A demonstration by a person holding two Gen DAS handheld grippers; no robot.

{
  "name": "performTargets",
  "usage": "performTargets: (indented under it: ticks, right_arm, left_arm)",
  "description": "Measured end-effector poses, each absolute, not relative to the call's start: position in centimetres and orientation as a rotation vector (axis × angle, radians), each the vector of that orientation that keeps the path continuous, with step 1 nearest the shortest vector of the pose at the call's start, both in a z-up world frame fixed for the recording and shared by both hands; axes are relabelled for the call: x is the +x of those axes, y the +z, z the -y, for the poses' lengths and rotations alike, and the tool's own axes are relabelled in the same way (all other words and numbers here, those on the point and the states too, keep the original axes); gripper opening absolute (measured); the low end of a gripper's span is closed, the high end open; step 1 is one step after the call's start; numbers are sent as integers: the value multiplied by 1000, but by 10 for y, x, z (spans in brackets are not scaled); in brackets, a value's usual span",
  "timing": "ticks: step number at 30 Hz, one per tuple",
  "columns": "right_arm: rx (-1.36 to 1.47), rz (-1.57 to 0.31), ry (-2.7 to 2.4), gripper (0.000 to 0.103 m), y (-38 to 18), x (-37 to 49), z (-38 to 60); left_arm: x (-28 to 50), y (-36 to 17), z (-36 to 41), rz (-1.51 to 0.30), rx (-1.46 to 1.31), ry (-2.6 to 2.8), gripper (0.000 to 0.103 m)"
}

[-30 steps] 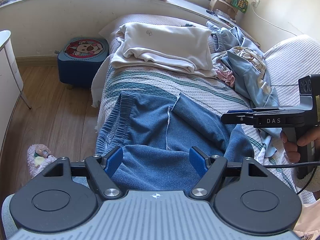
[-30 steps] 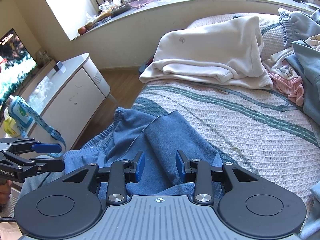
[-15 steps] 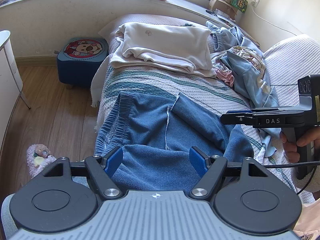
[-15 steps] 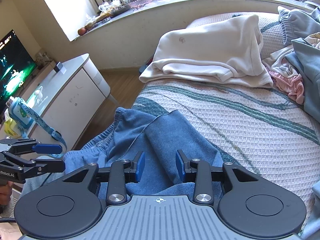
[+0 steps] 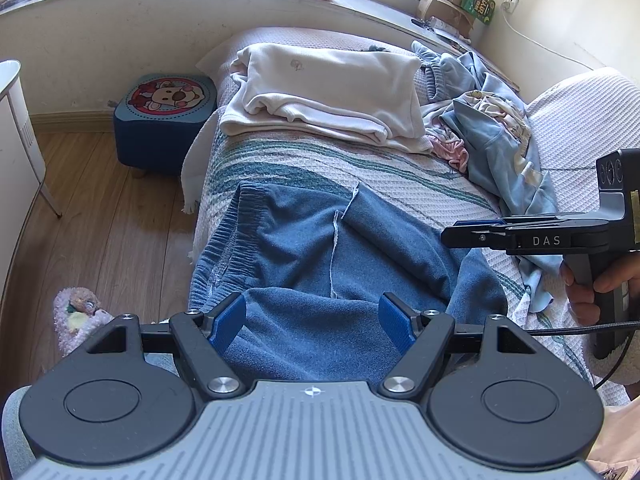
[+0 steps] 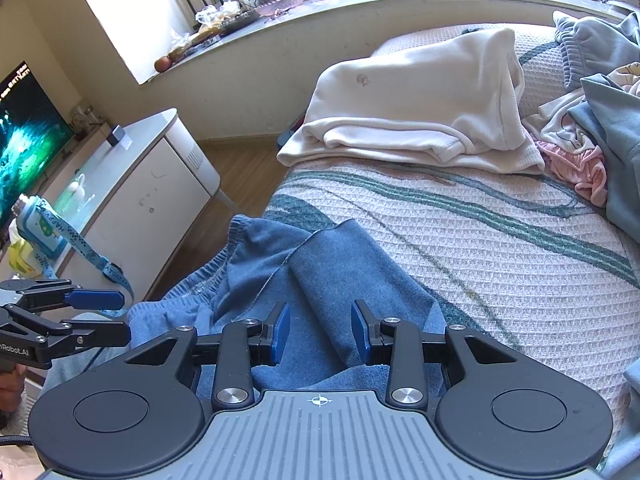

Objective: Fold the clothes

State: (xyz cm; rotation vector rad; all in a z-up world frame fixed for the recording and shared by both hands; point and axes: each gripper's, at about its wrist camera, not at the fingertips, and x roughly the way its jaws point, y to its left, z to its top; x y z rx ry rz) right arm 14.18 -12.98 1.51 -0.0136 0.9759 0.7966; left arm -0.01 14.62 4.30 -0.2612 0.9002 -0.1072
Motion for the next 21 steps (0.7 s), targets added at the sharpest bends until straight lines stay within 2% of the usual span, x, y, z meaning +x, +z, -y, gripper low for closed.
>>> performTargets:
  ticks: [21]
  right_arm:
    - [-12,-937,761,34,27,153,142]
  left_arm:
    - [23,35,-129,-899,-208,-201,69]
